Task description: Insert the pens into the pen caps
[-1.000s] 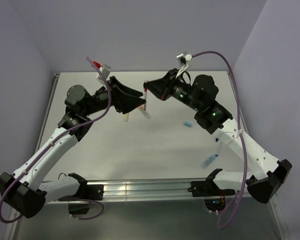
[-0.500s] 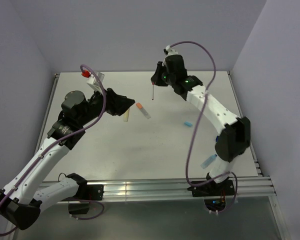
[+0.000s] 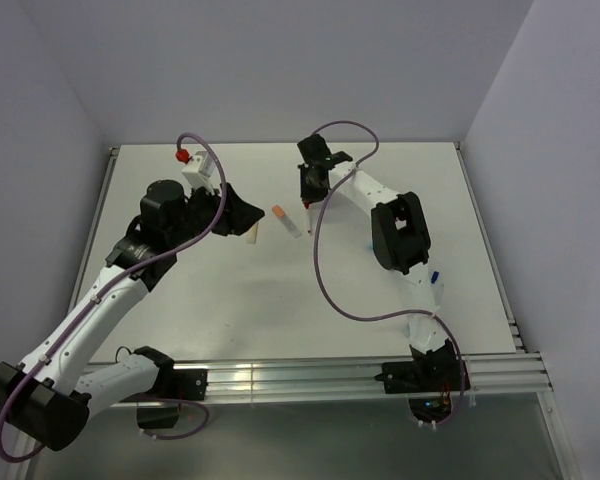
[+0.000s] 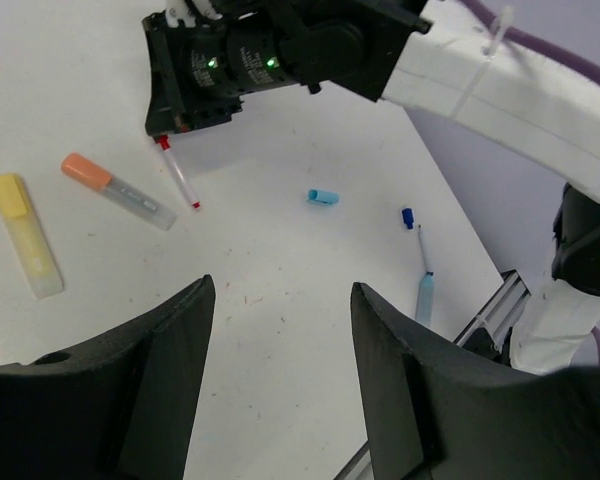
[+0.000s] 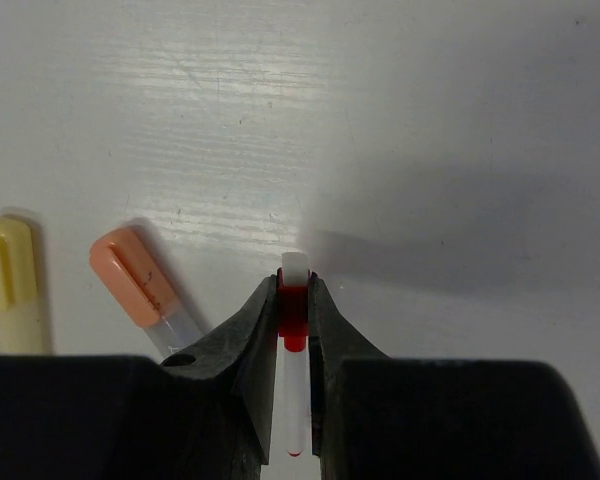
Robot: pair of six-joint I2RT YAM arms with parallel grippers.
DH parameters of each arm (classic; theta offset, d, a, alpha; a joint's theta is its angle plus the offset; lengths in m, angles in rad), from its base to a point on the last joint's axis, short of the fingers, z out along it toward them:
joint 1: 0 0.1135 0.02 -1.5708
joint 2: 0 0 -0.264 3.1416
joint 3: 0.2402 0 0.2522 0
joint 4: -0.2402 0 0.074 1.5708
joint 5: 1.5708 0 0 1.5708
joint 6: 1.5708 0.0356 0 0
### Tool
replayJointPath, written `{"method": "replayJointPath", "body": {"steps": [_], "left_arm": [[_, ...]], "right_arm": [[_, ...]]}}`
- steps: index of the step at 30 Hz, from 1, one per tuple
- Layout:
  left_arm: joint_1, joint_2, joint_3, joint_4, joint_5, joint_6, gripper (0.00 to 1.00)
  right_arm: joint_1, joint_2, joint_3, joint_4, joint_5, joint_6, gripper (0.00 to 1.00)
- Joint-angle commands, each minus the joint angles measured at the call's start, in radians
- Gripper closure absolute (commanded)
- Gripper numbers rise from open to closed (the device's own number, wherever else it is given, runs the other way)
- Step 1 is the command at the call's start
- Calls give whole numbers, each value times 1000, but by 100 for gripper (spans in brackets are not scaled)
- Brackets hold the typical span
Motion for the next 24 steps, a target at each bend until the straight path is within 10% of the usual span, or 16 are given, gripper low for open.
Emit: {"method": "replayJointPath", "body": {"steps": [1,8,12,24], "left_arm": [[28,4,-7,19,44,24,39],[63,10,-19,30,98,7,39],[67,-8,-33,30,98,4,38],[86,-64,-53,70,181,-89,39]], "right_arm": [[1,-27,42,-26,4,7,99],[2,-20,17,-38,56,9,76],[1,-30,23,-50,71,13,45],[-28,-452,-153,-259,341,250,41]]}}
